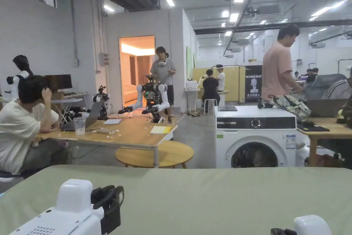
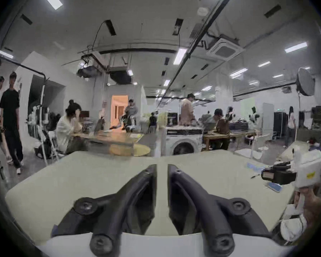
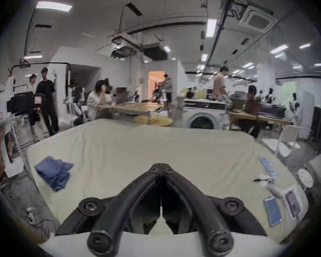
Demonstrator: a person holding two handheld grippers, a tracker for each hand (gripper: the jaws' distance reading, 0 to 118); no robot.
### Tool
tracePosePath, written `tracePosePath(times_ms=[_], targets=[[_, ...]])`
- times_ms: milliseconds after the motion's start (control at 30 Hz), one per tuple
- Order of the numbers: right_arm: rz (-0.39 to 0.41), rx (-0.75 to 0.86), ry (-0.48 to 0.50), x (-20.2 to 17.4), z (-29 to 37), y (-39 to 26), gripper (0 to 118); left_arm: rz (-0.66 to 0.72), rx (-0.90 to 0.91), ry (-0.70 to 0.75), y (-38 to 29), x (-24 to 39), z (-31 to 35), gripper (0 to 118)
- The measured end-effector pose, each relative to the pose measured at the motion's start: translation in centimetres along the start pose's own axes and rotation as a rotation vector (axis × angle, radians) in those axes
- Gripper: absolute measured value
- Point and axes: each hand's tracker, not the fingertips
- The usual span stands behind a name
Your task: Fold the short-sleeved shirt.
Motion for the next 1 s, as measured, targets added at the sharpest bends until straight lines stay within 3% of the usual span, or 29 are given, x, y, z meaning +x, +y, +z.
tracePosePath(times_ms=[167,267,367,833,867,900,933,967,1000], targets=[[-0.071,0.063,-0.047,2.5,1.7,-0.4,0,-0.01,0.061,-0.064,0.1,3.6,0.7,0],[-0.053,0.081,-0.124,2.5,1.9,-0.2,0,-0.059,0.054,-0.038,0.4,4.5,0.4,0],[-0.079,0.083,-0.09,2.5,2.0,0.2,0,-0.044,0.048,-0.05,0.5,4.2,0.5,0],[-0.049,0.129,-0.083,1.0,1.9,0.8,0,0.009,0.015,-0.042,0.0,2.9,0.4,0],[-0.049,0.128,-0.085,0.9,1.8,0.9,3,0.007,-0.003,-0.026,0.2,2.9,0.3,0],[-0.048,0.133,-0.091,0.8,1.7,0.8,21,-0.01,-0.035,0.004,0.3,3.1,0.1,1],[-0.047,0.137,-0.097,0.6,1.7,0.7,47,-0.022,-0.037,-0.003,0.3,3.1,0.0,17],[-0.046,0.137,-0.102,0.3,1.6,0.6,76,-0.015,-0.042,-0.008,0.2,3.0,0.0,52],[-0.044,0.138,-0.12,0.1,1.5,0.5,92,-0.004,-0.046,-0.003,0.1,3.0,-0.1,81]])
